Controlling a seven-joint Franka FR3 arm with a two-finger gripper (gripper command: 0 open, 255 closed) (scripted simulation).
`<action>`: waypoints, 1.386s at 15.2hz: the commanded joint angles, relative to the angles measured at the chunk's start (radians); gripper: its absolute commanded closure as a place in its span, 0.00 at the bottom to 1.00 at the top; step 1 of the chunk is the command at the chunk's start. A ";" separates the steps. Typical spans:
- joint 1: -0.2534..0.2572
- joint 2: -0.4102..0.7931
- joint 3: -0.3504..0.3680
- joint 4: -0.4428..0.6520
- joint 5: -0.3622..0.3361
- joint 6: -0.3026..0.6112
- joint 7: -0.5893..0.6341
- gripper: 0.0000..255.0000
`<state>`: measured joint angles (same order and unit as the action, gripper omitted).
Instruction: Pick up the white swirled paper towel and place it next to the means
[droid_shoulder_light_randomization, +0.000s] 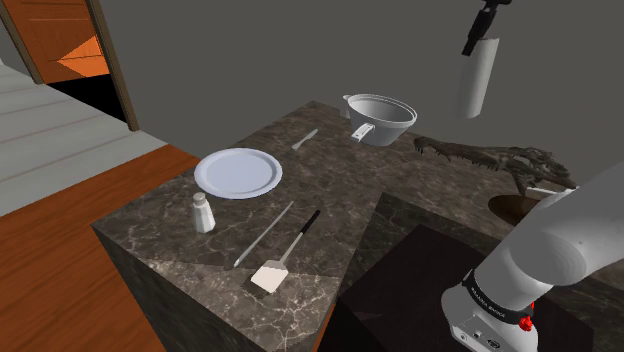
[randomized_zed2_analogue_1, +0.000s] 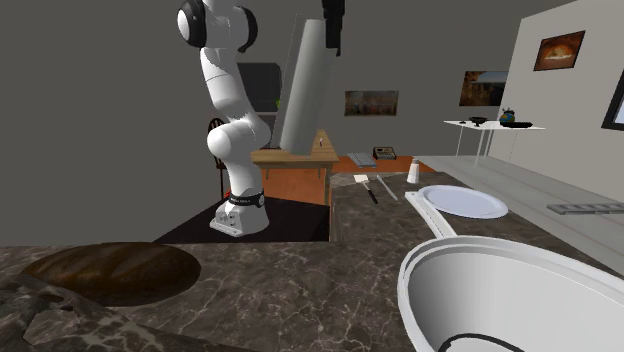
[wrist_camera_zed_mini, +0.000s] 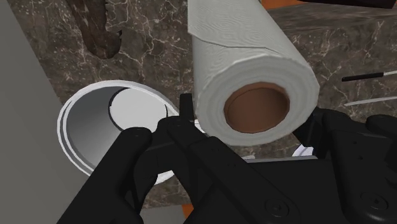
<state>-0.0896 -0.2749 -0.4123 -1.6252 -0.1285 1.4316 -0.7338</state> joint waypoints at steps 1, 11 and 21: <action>0.011 -0.044 0.039 -0.040 -0.009 -0.007 0.052 1.00; 0.061 -0.223 0.246 -0.210 0.012 -0.038 0.313 1.00; 0.116 -0.290 0.447 -0.265 0.101 -0.066 0.564 1.00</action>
<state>0.0207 -0.5645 0.0144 -1.8963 -0.0379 1.3726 -0.1968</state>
